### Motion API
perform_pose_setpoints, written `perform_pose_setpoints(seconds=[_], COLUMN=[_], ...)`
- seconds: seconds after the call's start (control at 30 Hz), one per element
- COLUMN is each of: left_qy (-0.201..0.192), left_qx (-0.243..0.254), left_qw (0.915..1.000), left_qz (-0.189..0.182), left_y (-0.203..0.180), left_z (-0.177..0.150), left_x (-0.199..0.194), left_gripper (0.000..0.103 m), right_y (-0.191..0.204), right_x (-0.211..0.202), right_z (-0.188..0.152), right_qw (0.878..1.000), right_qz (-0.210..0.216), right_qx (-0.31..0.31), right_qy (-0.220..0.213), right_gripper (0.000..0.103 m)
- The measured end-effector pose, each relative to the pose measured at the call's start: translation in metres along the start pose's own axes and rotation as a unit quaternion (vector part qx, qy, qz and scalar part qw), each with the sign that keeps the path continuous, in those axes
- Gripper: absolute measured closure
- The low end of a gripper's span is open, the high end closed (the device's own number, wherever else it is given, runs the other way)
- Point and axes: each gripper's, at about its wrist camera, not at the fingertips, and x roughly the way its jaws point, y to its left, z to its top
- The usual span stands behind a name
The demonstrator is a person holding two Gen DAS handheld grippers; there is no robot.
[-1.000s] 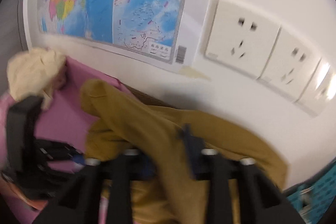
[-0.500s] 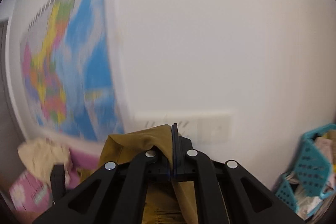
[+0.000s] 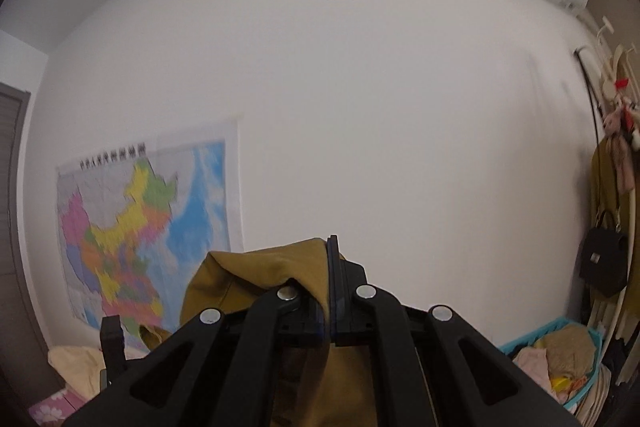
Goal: Fold large clothes
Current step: 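Lift the brown shirt high with both grippers and shake it open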
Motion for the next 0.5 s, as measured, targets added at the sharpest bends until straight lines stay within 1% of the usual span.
perform_pose_setpoints(seconds=[0.1,0.17,0.23,0.27,0.33,0.4,0.43,0.47,0.5], left_qy=[-0.042,-0.069,-0.104,-0.117,-0.131,-0.134,-0.136,-0.138,-0.140], left_qx=[0.015,0.030,0.047,0.057,0.067,0.077,0.080,0.085,0.095], left_qw=[0.9990,0.9971,0.9929,0.9905,0.9872,0.9845,0.9829,0.9812,0.9770], left_qz=[0.000,0.012,0.032,0.042,0.061,0.083,0.096,0.105,0.130], left_y=[-0.013,-0.019,-0.022,-0.023,-0.024,-0.026,-0.025,-0.029,-0.031], left_z=[0.036,0.054,0.068,0.072,0.078,0.077,0.074,0.072,0.067], left_x=[-0.040,-0.067,-0.110,-0.134,-0.173,-0.205,-0.225,-0.239,-0.259], left_gripper=[0.097,0.097,0.097,0.097,0.097,0.096,0.096,0.096,0.096], right_y=[0.006,0.013,0.020,0.025,0.034,0.039,0.045,0.046,0.051], right_x=[-0.034,-0.058,-0.078,-0.091,-0.108,-0.127,-0.134,-0.141,-0.142], right_z=[0.024,0.039,0.048,0.051,0.051,0.047,0.042,0.038,0.032], right_qw=[0.999,0.998,0.997,0.996,0.995,0.993,0.991,0.990,0.988], right_qz=[0.007,0.024,0.037,0.049,0.071,0.101,0.122,0.133,0.149], right_qx=[-0.003,0.003,0.001,-0.001,-0.006,-0.004,-0.005,-0.005,-0.003], right_qy=[-0.035,-0.054,-0.066,-0.070,-0.071,-0.064,-0.059,-0.056,-0.050], right_gripper=[0.101,0.101,0.101,0.101,0.101,0.101,0.101,0.101,0.101])
